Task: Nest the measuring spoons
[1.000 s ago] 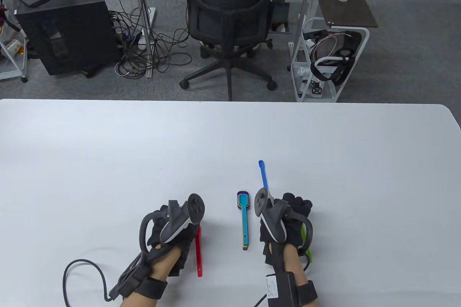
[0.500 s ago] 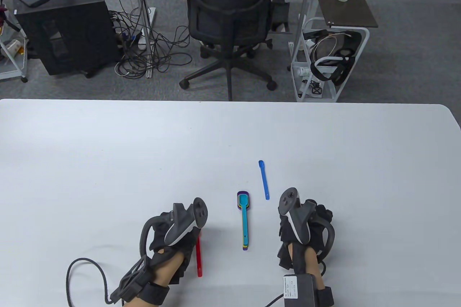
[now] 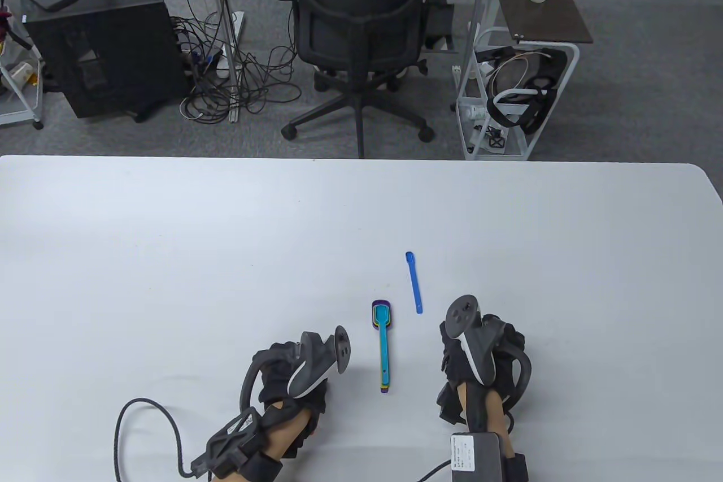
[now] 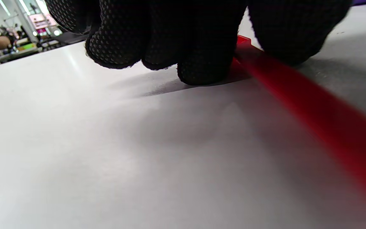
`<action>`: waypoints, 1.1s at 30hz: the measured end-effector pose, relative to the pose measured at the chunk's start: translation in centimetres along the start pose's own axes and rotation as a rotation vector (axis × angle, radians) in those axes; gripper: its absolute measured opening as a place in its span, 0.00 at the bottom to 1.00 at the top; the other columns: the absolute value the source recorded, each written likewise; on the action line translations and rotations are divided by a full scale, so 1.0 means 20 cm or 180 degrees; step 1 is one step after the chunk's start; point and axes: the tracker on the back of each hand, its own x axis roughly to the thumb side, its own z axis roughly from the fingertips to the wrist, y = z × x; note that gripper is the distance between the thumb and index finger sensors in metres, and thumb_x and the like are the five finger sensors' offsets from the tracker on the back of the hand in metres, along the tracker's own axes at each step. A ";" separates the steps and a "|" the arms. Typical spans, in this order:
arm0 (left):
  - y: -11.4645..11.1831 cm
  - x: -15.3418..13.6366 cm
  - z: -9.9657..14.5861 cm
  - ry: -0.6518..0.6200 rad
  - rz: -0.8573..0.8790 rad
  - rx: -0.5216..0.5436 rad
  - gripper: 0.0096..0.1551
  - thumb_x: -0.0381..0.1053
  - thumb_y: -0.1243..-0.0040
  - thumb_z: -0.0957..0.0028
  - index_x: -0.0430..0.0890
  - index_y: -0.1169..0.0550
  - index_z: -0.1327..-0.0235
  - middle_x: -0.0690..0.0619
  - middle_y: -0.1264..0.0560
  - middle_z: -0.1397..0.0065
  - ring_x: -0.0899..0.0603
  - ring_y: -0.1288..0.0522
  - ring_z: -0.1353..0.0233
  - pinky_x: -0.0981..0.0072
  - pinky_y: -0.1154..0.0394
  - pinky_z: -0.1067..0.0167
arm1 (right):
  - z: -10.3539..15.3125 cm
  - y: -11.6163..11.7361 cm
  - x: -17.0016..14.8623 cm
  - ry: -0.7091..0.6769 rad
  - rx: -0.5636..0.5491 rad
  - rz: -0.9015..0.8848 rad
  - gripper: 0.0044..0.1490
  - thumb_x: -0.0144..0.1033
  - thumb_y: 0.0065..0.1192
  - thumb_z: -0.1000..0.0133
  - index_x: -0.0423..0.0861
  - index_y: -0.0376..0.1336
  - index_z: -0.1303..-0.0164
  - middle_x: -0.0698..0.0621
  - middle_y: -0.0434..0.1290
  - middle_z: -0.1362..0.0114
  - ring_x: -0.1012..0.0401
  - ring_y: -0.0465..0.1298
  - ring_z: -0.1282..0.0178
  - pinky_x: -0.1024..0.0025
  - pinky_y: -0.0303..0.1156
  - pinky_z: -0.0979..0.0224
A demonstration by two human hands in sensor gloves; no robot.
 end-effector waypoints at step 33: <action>0.32 0.57 -0.22 0.0009 0.0325 -0.0024 0.27 0.61 0.36 0.53 0.40 0.14 0.59 0.46 0.20 0.47 0.35 0.22 0.45 0.35 0.32 0.34 | -0.05 0.01 -0.02 -0.0114 0.0270 -0.0346 0.31 0.61 0.58 0.59 0.52 0.73 0.57 0.53 0.73 0.36 0.47 0.70 0.34 0.44 0.57 0.20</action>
